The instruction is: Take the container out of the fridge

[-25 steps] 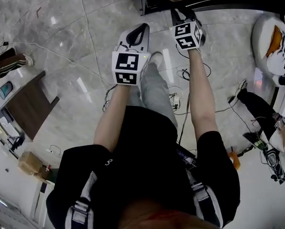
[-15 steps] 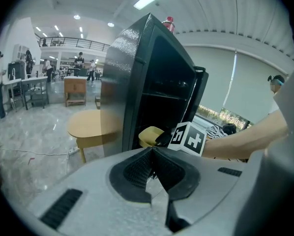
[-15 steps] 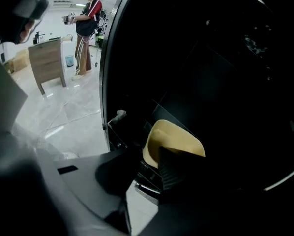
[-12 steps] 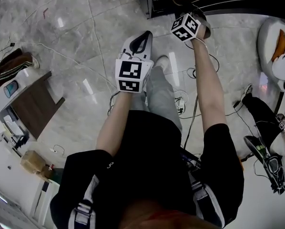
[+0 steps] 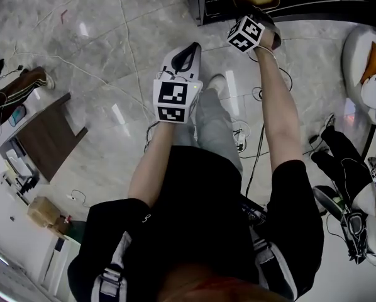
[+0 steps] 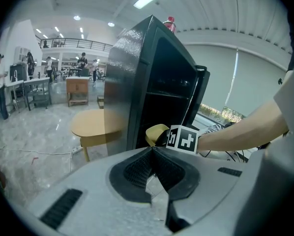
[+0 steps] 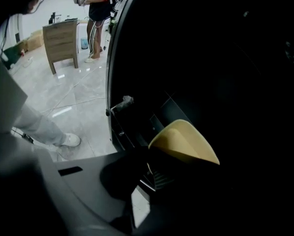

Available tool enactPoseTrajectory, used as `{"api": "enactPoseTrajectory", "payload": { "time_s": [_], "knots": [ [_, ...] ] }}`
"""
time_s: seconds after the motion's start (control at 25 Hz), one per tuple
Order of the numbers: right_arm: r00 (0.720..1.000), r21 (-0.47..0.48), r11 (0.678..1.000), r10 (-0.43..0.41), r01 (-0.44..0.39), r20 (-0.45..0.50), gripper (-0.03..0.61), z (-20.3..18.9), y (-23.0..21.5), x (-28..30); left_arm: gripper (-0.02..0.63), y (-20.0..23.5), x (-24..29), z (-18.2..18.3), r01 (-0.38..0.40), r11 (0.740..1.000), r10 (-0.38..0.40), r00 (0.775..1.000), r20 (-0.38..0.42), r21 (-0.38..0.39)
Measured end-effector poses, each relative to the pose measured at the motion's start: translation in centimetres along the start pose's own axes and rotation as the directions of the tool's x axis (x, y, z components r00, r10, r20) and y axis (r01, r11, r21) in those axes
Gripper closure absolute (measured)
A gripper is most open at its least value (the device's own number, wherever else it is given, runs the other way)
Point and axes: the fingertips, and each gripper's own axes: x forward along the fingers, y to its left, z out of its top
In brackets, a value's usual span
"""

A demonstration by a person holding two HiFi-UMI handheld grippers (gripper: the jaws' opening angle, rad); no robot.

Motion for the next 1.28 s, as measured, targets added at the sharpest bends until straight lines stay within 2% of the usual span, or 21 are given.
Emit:
{"api": "enactPoseTrajectory", "payload": {
  "time_s": [0.12, 0.28, 0.4, 0.52, 0.72, 0.84, 1.0, 1.08, 1.16, 1.2, 1.28],
  "knots": [
    [0.999, 0.068, 0.997, 0.025, -0.027, 0.034, 0.561, 0.4, 0.3, -0.9, 0.604, -0.5, -0.2, 0.5, 0.009, 1.000, -0.009, 1.000, 0.014, 0.002],
    [0.993, 0.195, 0.980, 0.006, -0.028, 0.115, 0.563, 1.7, -0.1, -3.4, 0.604, -0.9, -0.6, 1.1, 0.016, 1.000, -0.016, 0.999, 0.030, 0.005],
    [0.983, 0.322, 0.946, -0.029, -0.032, 0.182, 0.563, 2.8, -0.7, -6.2, 0.604, -1.3, -1.2, 1.7, 0.014, 1.000, -0.015, 0.999, 0.044, 0.005],
    [0.970, 0.452, 0.891, -0.067, -0.048, 0.236, 0.563, 3.5, -0.5, -9.4, 0.604, -1.8, -2.1, 2.0, 0.007, 1.000, -0.007, 0.999, 0.053, -0.004],
    [0.944, 0.660, 0.748, -0.168, -0.065, 0.283, 0.563, 3.0, -0.8, -14.9, 0.604, -2.8, -2.6, 3.6, 0.019, 1.000, -0.018, 0.995, 0.099, -0.013],
    [0.931, 0.755, 0.649, -0.215, -0.089, 0.294, 0.563, 2.4, 0.0, -18.6, 0.604, -3.7, -3.3, 4.3, 0.023, 1.000, -0.021, 0.993, 0.116, -0.019],
    [0.898, 0.847, 0.521, -0.313, -0.110, 0.309, 0.563, 1.5, -0.5, -23.1, 0.604, -5.2, -2.8, 6.7, 0.054, 0.998, -0.052, 0.983, 0.174, -0.011],
    [0.876, 0.891, 0.430, -0.362, -0.146, 0.319, 0.563, 1.1, -0.6, -25.5, 0.604, -6.1, -3.1, 7.8, 0.061, 0.998, -0.059, 0.979, 0.194, -0.002],
    [0.842, 0.923, 0.336, -0.428, -0.188, 0.328, 0.563, 0.4, -1.7, -28.0, 0.604, -7.0, -3.3, 9.4, 0.063, 0.998, -0.064, 0.973, 0.222, 0.015],
    [0.822, 0.932, 0.299, -0.464, -0.205, 0.330, 0.563, 0.1, -2.5, -29.3, 0.604, -7.5, -3.3, 10.2, 0.061, 0.998, -0.065, 0.969, 0.240, 0.023],
    [0.787, 0.941, 0.250, -0.521, -0.230, 0.331, 0.563, -0.8, -3.9, -31.8, 0.604, -8.6, -3.6, 11.9, 0.055, 0.998, -0.064, 0.959, 0.276, 0.040]
  ]
}}
